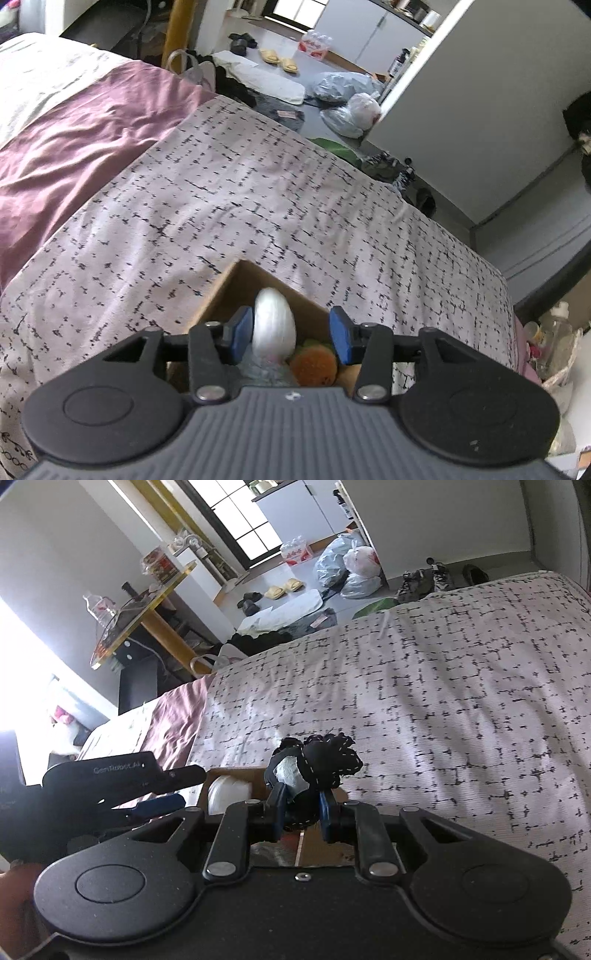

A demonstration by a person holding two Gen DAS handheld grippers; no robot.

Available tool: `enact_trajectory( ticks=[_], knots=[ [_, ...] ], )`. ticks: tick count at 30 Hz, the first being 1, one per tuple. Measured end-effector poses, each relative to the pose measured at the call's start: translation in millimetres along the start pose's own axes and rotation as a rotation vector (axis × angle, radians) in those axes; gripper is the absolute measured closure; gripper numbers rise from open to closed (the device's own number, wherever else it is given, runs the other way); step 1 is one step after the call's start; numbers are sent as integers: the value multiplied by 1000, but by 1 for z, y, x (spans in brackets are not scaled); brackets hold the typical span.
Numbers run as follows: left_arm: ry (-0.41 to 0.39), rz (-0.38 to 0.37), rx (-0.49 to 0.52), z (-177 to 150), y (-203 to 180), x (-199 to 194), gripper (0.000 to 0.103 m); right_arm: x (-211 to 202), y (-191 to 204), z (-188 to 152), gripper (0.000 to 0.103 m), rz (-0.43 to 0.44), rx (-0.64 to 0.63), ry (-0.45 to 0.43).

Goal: Organize soft objects
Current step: 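Carry both items to the box and open the left tool over it, then open the right tool to drop the black fuzzy item into the box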

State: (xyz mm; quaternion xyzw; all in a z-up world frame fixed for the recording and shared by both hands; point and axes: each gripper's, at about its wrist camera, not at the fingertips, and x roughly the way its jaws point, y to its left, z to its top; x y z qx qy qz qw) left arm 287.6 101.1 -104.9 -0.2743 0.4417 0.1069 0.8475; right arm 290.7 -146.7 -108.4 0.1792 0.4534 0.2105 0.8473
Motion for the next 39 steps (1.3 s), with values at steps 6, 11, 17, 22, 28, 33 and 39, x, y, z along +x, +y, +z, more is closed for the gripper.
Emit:
enact_trajectory(
  ticks=[6,11,17,22,28,33,39],
  knots=[
    [-14,-7,-20,4,14,-12,50,6,19,-2,84,10,-30,16],
    [-11,0,-28,4,23,-25,50,14,31,1,84,24,-32,25],
    [-35,20,-9,6,33,-48,42,28,47,5,68,33,-4,56],
    [-53,26,-8,8,41,-62,41,23,49,1,61,35,21,53],
    [-60,15,-3,0,40,-72,27,-1,47,-8,61,18,-10,49],
    [-46,9,16,-14,32,-82,20,-27,39,-13,61,1,-13,28],
    [-56,14,66,-33,24,-104,13,-61,32,-22,50,-17,-22,-4]
  ],
)
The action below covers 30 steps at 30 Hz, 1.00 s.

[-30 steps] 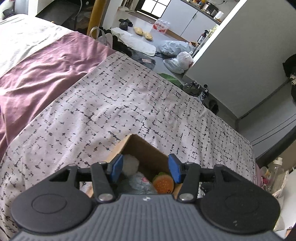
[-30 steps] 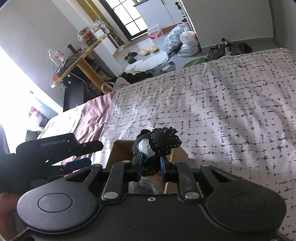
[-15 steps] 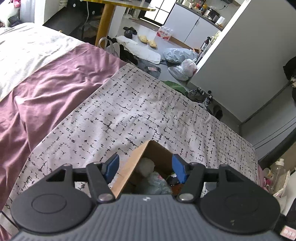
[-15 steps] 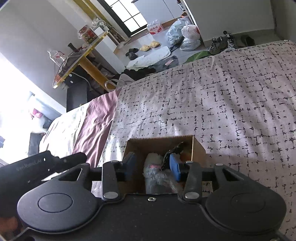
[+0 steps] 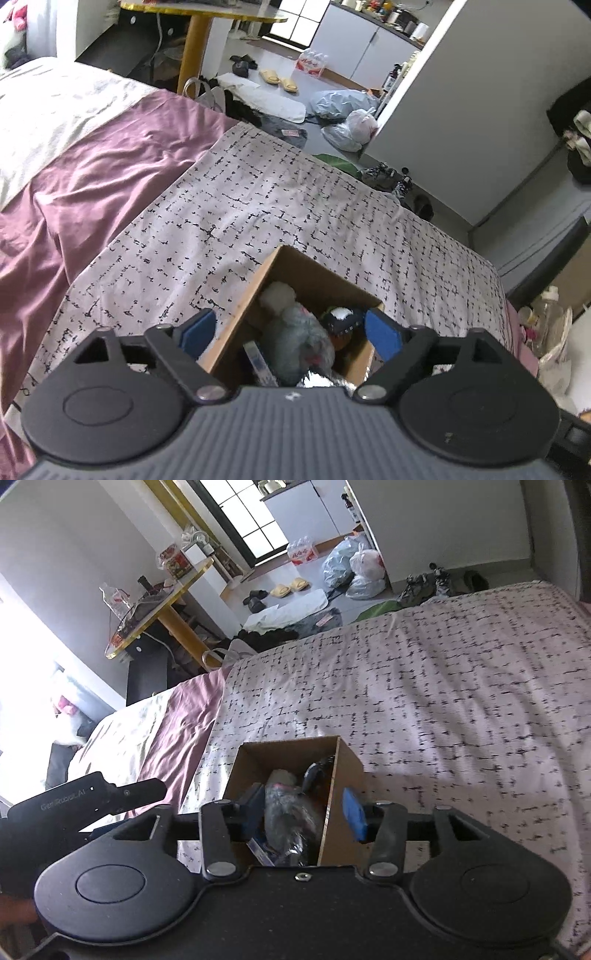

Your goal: Organize soft objects

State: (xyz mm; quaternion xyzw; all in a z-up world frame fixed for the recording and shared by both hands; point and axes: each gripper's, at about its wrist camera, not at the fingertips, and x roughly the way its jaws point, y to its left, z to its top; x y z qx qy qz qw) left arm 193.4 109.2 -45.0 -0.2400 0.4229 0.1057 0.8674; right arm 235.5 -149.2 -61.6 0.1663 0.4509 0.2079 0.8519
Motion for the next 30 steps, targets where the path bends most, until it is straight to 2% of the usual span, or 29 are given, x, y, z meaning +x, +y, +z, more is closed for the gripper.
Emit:
enact_trajectory(
  ticks=[6,8,14,19,30],
  knots=[
    [-22,2,63,-19,-7,-26,11,-35,-5,-11,29,-11,-30,-51],
    [-30,0,87,-27,-10,-34,11,-48,-7,-15,18,-19,-39,-72],
    [-53,-1,119,-44,-18,-57,3,-86,-15,-26,2,-30,-40,-124],
    [-71,-9,162,-58,-25,-79,1,-112,-20,-33,0,-42,-39,-154],
    [-100,21,229,-88,-26,-124,0,-156,-11,-58,0,-34,-93,-182]
  ],
)
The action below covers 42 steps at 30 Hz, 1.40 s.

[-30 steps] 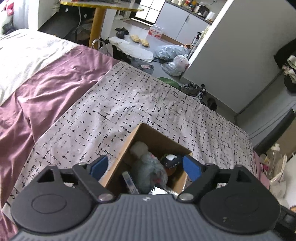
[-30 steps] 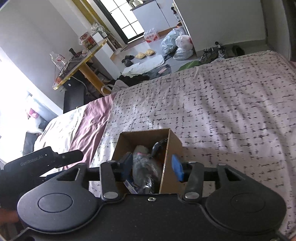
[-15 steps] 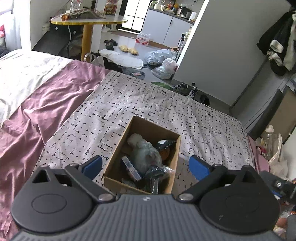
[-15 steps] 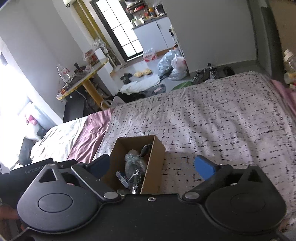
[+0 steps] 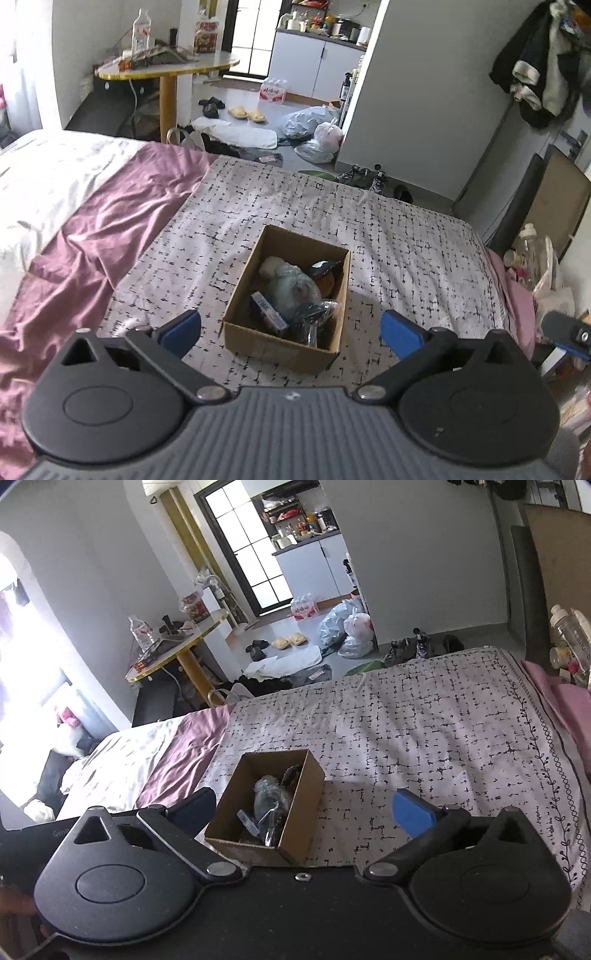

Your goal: Organize soft objects

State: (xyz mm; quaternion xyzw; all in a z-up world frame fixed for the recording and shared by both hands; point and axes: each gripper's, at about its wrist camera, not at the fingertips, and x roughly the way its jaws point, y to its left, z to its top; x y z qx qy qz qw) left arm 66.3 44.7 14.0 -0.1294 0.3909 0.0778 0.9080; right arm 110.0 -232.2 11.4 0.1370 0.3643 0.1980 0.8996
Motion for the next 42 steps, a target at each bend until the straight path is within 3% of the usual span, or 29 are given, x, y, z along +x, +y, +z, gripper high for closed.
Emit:
enact_trajectory(
  ticks=[4,8,14,29,42],
  knots=[
    [-20,-1,34,-11,-1,-18,0,-18,2,-7,0,57,30,2],
    [-43,0,67,-20,-4,-33,0,-30,13,-16,0,-29,-43,-19],
    [-58,-12,110,-37,-9,-48,0,-44,13,-31,0,-51,-40,-32],
    [-106,-42,142,-61,-10,-83,0,-75,20,-57,0,-85,-103,-57],
    [-112,-61,142,-67,-7,-91,0,-84,28,-64,0,-55,-125,-55]
  ],
)
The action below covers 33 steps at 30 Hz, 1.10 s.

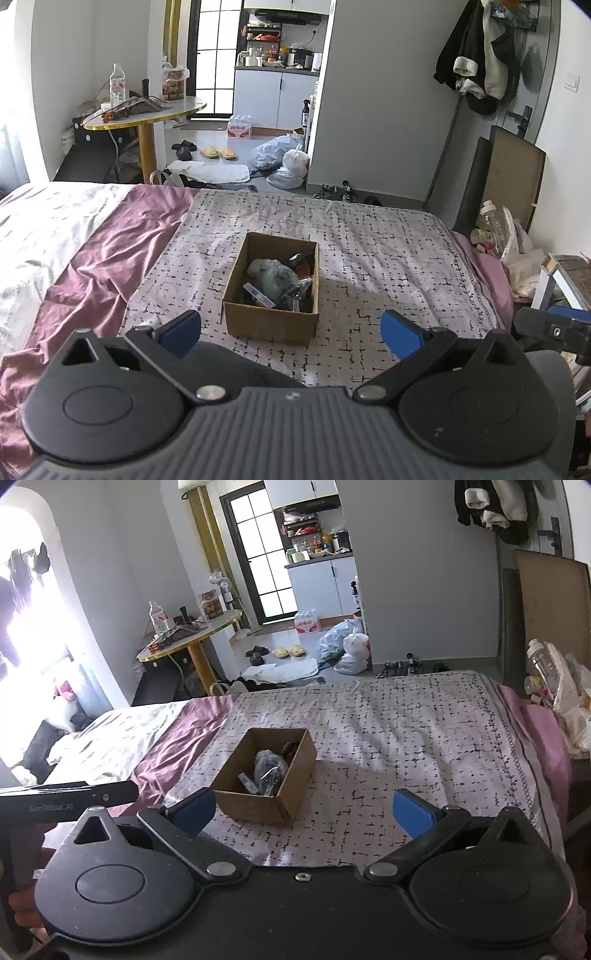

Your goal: Organize soft objects

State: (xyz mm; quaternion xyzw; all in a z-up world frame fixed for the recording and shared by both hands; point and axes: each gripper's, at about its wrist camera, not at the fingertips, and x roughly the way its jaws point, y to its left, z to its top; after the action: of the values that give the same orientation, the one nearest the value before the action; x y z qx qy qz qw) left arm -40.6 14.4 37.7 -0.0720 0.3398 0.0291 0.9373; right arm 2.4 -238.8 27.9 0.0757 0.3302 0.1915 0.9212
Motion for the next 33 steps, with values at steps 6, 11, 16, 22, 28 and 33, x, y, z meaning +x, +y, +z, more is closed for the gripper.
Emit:
enact_trajectory(
  ticks=[6,11,16,22,28,33],
  knots=[
    [-10,6,-9,0,4,-5,0,-2,6,-2,0,-2,-20,1],
    [-9,3,-8,0,5,-5,0,-4,8,-2,0,-17,-26,-16],
    [-11,5,-11,-1,5,-7,0,-3,8,-2,0,-15,-29,-16],
    [-3,6,-7,-2,5,-7,0,-1,5,-4,0,-15,-23,-12],
    [-3,11,-8,-2,4,-7,0,-1,5,-5,0,-15,-21,-12],
    [-2,10,-8,-2,4,-7,0,-1,4,-5,0,-15,-22,-10]
  ],
)
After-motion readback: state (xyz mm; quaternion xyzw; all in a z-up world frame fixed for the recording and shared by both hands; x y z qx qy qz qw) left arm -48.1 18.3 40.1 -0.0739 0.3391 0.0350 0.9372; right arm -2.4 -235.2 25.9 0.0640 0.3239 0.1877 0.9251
